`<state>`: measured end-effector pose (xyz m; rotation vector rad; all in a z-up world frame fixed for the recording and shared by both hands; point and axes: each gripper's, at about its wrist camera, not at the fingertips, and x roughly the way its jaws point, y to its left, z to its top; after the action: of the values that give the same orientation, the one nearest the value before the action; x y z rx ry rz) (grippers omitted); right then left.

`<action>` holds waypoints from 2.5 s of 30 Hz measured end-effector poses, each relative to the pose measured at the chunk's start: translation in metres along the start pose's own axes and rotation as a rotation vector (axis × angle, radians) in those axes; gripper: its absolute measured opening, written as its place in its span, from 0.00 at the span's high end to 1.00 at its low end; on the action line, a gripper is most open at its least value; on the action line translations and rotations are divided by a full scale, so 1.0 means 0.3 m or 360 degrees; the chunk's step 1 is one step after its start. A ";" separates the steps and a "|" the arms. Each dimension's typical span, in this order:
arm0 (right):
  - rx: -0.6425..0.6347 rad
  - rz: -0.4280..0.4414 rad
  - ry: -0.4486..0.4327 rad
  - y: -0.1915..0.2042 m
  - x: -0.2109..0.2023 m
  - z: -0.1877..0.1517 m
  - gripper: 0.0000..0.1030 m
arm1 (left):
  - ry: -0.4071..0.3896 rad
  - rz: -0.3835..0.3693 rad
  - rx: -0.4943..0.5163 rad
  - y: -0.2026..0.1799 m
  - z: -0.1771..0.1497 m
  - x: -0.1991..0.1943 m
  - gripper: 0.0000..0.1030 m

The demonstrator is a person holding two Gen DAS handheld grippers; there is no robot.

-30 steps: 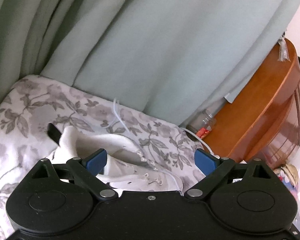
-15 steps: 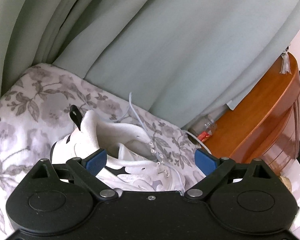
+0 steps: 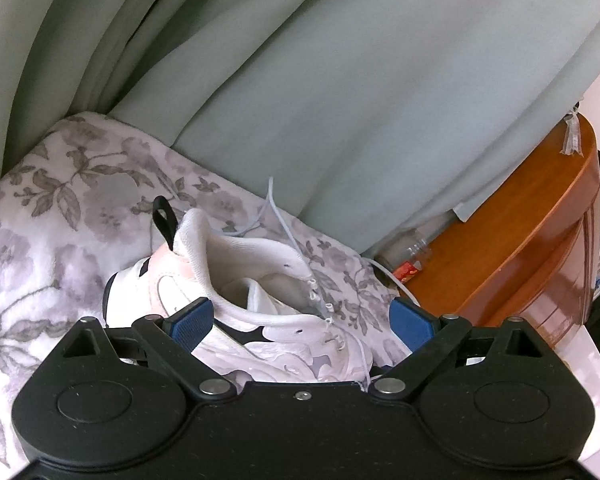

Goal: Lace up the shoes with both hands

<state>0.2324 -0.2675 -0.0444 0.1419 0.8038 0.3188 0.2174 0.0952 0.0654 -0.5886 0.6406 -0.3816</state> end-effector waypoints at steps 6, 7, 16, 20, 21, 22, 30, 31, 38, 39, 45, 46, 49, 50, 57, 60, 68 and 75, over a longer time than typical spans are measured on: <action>-0.0035 -0.0011 -0.0019 0.009 -0.007 -0.003 0.86 | 0.0011 0.0020 0.0033 -0.011 0.030 0.015 0.06; -0.0032 0.0002 -0.0024 0.008 -0.009 -0.004 0.90 | 0.0008 0.0030 0.0051 -0.020 0.040 0.015 0.06; 0.0042 0.0097 -0.0145 -0.011 -0.064 -0.008 0.97 | -0.0038 0.0008 0.0185 -0.064 0.122 0.045 0.06; 0.0091 0.0113 -0.0247 -0.040 -0.127 0.009 0.97 | 0.0007 0.0048 0.0167 -0.042 0.183 0.151 0.06; 0.0103 0.0108 -0.0265 -0.048 -0.141 0.012 0.97 | 0.0024 0.0071 0.0166 -0.039 0.193 0.180 0.06; 0.0112 0.0099 -0.0283 -0.057 -0.156 0.013 0.97 | 0.0036 0.0101 0.0189 -0.043 0.202 0.207 0.06; 0.0129 0.0066 -0.0234 -0.096 -0.166 0.000 0.97 | 0.0118 0.0164 0.0164 -0.033 0.218 0.342 0.32; 0.0122 0.0071 -0.0210 -0.091 -0.152 -0.002 0.97 | 0.0126 0.0157 0.0155 -0.030 0.218 0.353 0.39; 0.0063 0.0128 -0.0101 -0.036 -0.061 -0.004 0.85 | 0.0069 0.0207 0.0114 -0.005 0.220 0.359 0.82; 0.0056 0.0129 -0.0093 -0.028 -0.050 -0.002 0.85 | 0.0063 0.0210 0.0109 -0.002 0.221 0.356 0.82; 0.0018 0.0079 -0.0053 -0.002 0.003 0.007 0.84 | 0.0036 0.0201 0.0109 -0.005 0.231 0.339 0.84; 0.0019 0.0085 -0.0051 -0.002 0.005 0.006 0.84 | 0.0030 0.0196 0.0111 -0.007 0.232 0.337 0.89; 0.0060 0.0111 -0.0077 -0.016 -0.007 0.003 0.95 | 0.0010 0.0190 0.0106 -0.015 0.237 0.330 0.98; 0.0090 0.0107 -0.0105 -0.028 -0.022 0.003 0.96 | 0.0003 0.0188 0.0108 -0.019 0.239 0.327 0.99; 0.0242 -0.0012 -0.0349 -0.121 -0.194 0.013 0.98 | -0.0093 0.0185 0.0100 -0.036 0.254 0.281 1.00; 0.0267 -0.0009 -0.0379 -0.156 -0.242 0.015 0.98 | -0.0106 0.0184 0.0109 -0.050 0.255 0.275 1.00; 0.0108 0.0090 -0.0149 -0.054 -0.105 0.007 0.93 | -0.0129 0.0201 0.0107 -0.062 0.262 0.257 1.00; -0.0005 0.0062 -0.0073 0.005 -0.012 0.015 0.88 | -0.0141 0.0235 0.0092 -0.038 0.273 0.250 1.00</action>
<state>0.2330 -0.2673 -0.0386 0.1619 0.7559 0.3524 0.3249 0.0807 0.0923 -0.4968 0.5824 -0.2337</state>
